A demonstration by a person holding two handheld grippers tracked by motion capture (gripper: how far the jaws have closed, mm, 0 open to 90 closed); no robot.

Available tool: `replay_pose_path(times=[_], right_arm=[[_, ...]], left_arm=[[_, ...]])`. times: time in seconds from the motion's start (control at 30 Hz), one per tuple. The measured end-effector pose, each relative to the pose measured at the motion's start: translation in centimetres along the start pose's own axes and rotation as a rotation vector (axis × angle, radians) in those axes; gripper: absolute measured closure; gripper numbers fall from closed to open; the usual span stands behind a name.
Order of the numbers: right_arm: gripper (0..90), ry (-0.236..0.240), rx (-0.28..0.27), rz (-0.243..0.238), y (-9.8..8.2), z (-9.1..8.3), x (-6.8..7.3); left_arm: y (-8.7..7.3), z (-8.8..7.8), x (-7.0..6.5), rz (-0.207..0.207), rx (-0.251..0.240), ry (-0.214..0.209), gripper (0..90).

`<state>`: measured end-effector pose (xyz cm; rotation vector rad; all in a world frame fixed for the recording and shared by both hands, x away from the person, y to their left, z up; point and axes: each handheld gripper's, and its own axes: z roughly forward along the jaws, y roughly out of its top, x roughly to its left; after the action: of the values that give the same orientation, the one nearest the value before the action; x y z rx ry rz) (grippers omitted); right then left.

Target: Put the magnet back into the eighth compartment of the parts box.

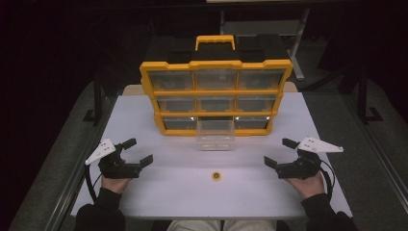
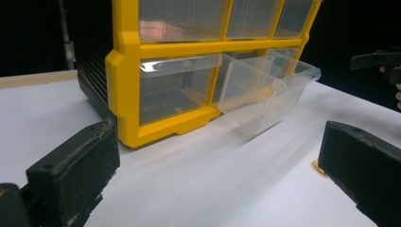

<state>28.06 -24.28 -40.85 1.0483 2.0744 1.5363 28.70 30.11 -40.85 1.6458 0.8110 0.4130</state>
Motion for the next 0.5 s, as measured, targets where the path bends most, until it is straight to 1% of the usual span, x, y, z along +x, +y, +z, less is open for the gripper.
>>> replay_pose_path(times=[0.27, 0.4, 0.5], right_arm=[[0.0, 0.010, 0.011, 0.005, -0.02, 0.14, 0.12], [0.0, 0.016, 0.031, 0.003, -0.12, 0.46, 0.18], [0.0, 0.020, 0.044, 0.004, -0.17, 0.66, 0.25]], left_arm=[[-0.04, 0.03, -0.04, -0.005, -0.001, -0.002, 0.0], [-0.05, 0.01, -0.06, -0.003, -0.006, 0.008, 0.0], [-0.06, -0.03, -0.02, -0.007, -0.010, 0.007, 0.0]])
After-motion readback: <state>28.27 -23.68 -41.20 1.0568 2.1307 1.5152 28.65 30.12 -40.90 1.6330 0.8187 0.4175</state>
